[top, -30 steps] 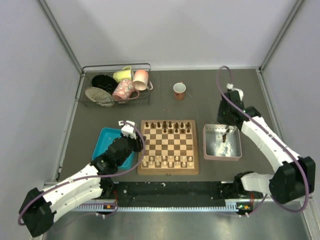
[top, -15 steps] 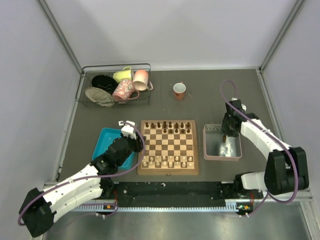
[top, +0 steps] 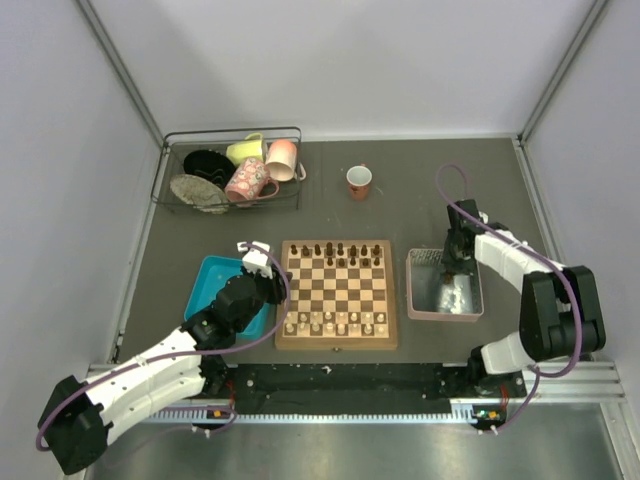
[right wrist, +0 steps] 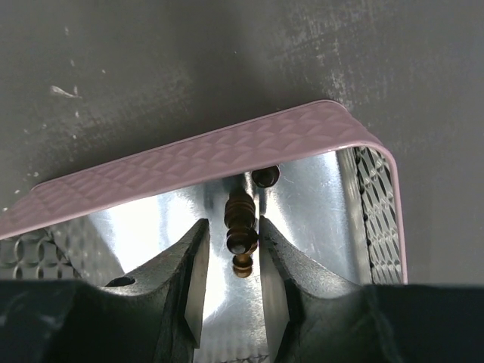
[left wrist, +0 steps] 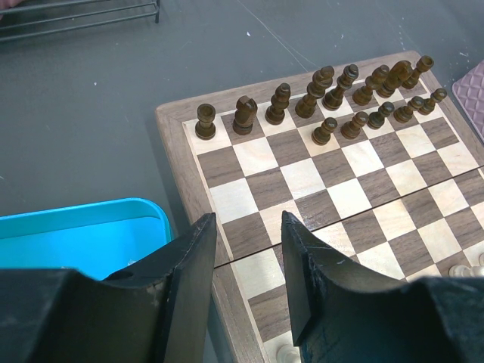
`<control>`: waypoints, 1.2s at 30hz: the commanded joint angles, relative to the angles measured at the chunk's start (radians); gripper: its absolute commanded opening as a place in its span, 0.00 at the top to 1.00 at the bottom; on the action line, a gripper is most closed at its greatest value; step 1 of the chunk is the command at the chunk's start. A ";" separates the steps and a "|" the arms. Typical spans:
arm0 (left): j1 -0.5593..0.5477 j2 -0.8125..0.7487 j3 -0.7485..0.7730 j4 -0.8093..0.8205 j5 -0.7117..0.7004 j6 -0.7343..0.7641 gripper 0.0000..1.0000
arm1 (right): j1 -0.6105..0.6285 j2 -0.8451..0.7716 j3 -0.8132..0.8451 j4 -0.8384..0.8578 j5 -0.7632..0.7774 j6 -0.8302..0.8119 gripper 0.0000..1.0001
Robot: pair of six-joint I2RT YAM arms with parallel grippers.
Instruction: Set up the chess pieces on the board
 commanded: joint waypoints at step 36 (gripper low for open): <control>-0.003 0.011 -0.002 0.057 0.010 0.002 0.56 | -0.005 -0.359 0.018 0.003 -0.281 -0.076 0.98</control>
